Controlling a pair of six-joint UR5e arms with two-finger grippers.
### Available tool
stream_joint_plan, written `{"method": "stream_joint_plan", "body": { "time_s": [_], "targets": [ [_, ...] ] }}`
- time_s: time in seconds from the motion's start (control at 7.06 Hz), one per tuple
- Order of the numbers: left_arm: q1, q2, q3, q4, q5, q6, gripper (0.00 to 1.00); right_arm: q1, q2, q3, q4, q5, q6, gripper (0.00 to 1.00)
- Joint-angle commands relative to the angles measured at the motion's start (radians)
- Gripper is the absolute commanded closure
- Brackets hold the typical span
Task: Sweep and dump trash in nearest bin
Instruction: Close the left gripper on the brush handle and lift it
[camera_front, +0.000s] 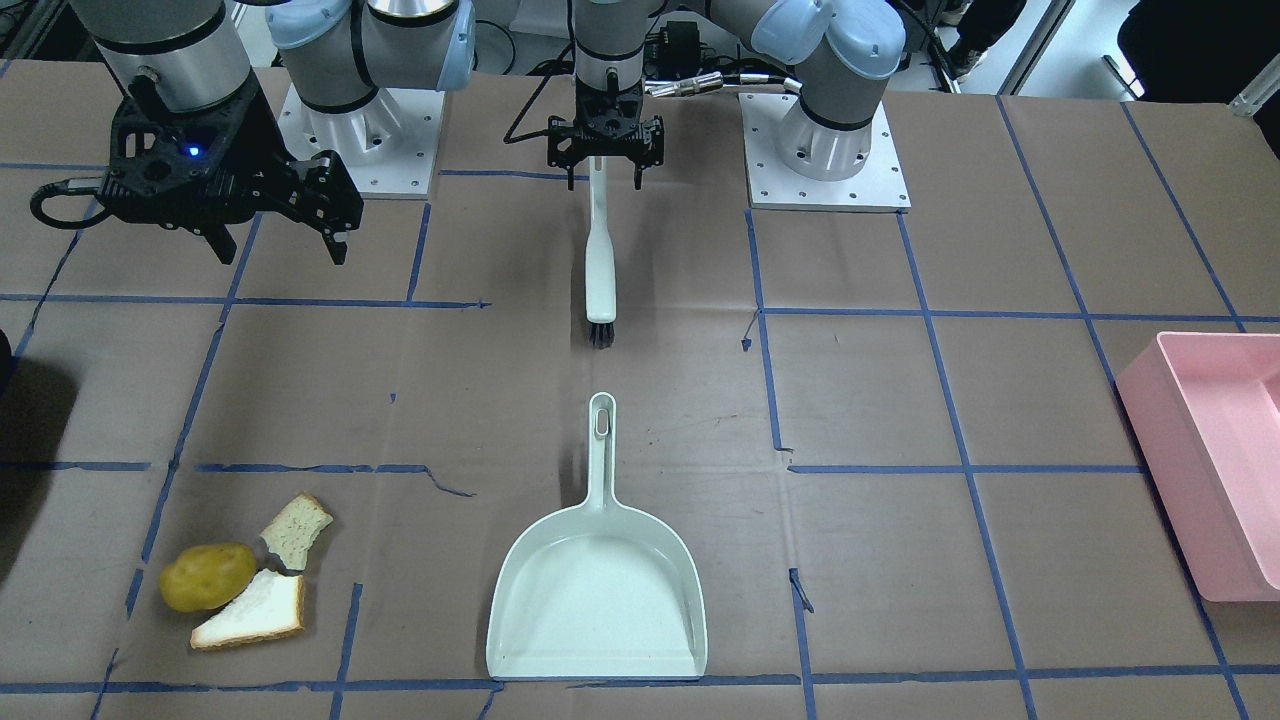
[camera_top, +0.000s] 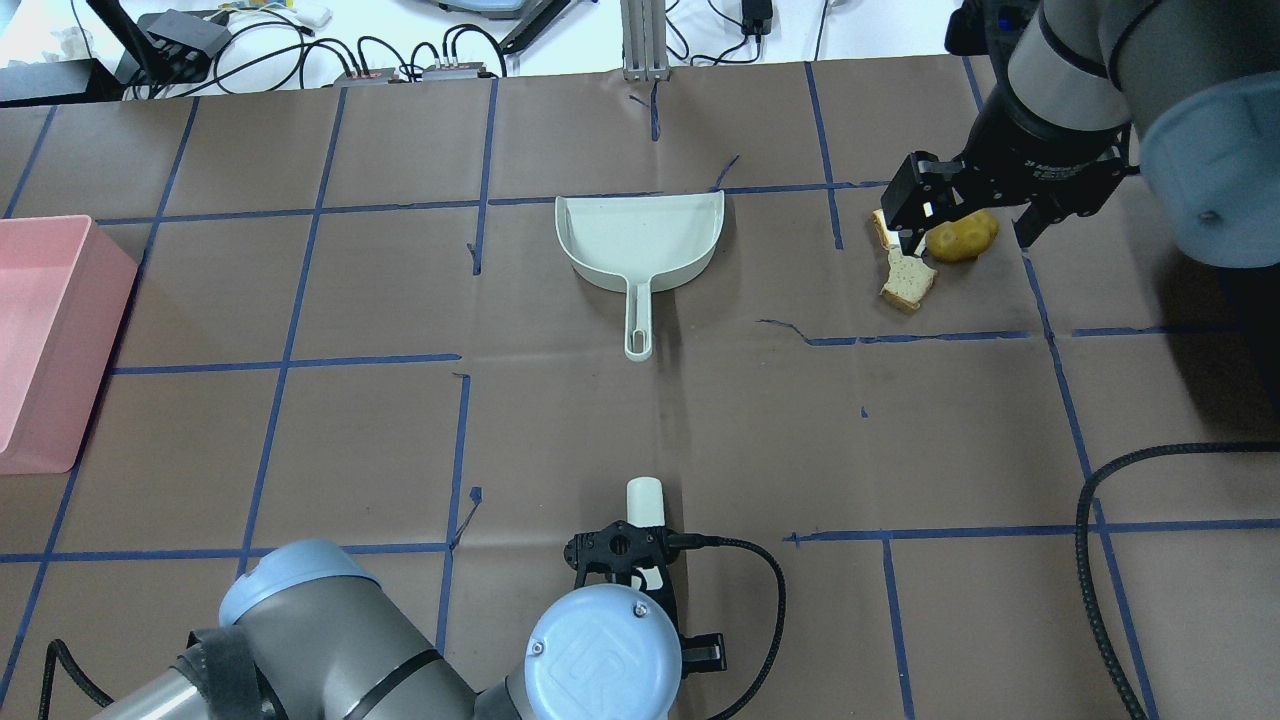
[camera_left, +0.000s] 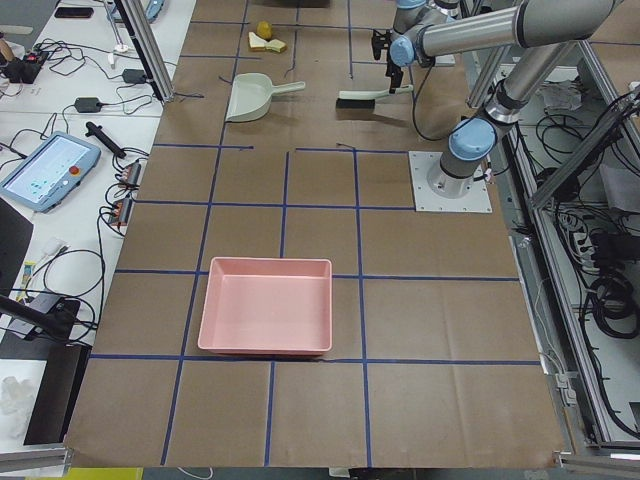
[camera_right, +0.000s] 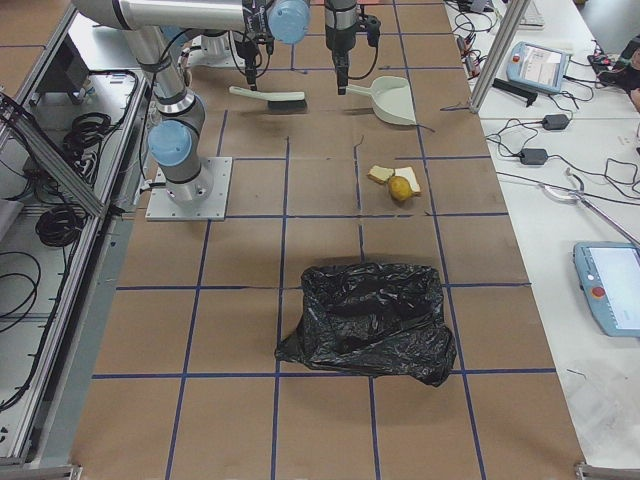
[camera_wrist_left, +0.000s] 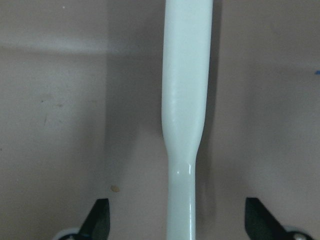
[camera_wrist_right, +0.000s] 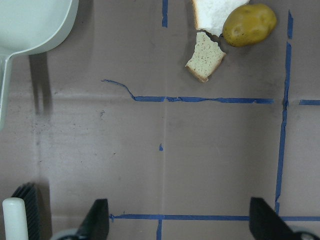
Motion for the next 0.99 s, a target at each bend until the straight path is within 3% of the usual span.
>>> {"method": "stream_joint_plan", "body": {
  "time_s": [0.0, 0.57, 0.85],
  "targets": [
    [-0.024, -0.031, -0.001, 0.082, -0.002, 0.089, 0.07, 0.0, 0.0, -0.001, 0.0, 0.0, 0.0, 0.0],
    [-0.054, -0.04, -0.009, 0.136, 0.012, 0.103, 0.01, 0.0, 0.0, 0.001, -0.002, -0.002, 0.0, 0.0],
    [-0.054, -0.029, -0.056, 0.146, 0.013, 0.1, 0.05, 0.0, 0.0, 0.001, -0.002, -0.002, 0.0, 0.0]
  ]
}}
